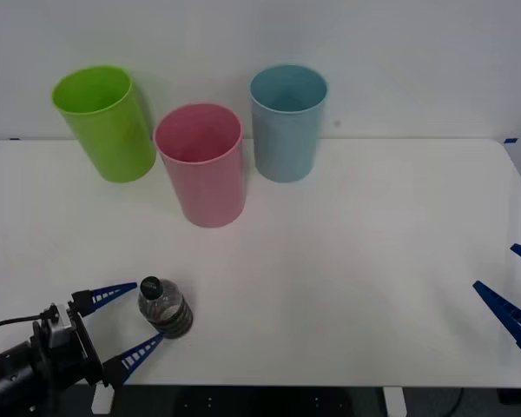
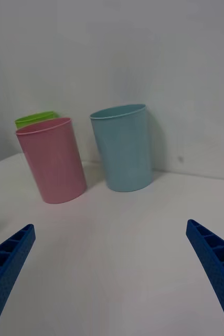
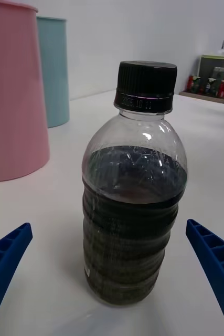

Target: Grasp the object on the table and drop it into the matching bin: aluminum can to the light blue bin, PET bottle to the pink bin.

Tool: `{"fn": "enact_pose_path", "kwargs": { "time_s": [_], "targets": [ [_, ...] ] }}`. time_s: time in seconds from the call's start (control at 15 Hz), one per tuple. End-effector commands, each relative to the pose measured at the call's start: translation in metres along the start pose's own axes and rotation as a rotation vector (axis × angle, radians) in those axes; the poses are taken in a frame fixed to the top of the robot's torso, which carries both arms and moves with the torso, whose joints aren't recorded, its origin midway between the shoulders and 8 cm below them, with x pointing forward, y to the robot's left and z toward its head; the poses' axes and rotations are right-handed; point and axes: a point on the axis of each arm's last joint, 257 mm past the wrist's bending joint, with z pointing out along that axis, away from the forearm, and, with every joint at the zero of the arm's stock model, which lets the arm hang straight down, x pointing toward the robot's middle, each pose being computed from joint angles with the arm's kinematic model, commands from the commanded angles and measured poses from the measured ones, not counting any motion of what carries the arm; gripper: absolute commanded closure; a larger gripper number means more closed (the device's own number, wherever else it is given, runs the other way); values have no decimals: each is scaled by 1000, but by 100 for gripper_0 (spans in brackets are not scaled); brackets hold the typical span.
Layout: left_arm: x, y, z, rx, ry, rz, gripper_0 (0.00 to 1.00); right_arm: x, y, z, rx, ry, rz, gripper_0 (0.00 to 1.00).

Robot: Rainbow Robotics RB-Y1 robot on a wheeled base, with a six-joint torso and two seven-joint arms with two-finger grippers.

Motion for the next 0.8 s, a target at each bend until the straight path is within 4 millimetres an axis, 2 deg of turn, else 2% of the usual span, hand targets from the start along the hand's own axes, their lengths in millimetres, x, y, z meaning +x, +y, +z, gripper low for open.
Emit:
{"fn": "enact_pose_path", "kwargs": {
  "time_s": [0.07,0.6,0.8],
  "targets": [
    [-1,-2,8,10,-5,0,0,0,0,0,0,0,0,0],
    [0,-15,41,16,-25,-3,0,0,0,0,0,0,0,0],
    [1,-16,44,18,-22,-1,0,0,0,0,0,0,0,0]
  ]
}}
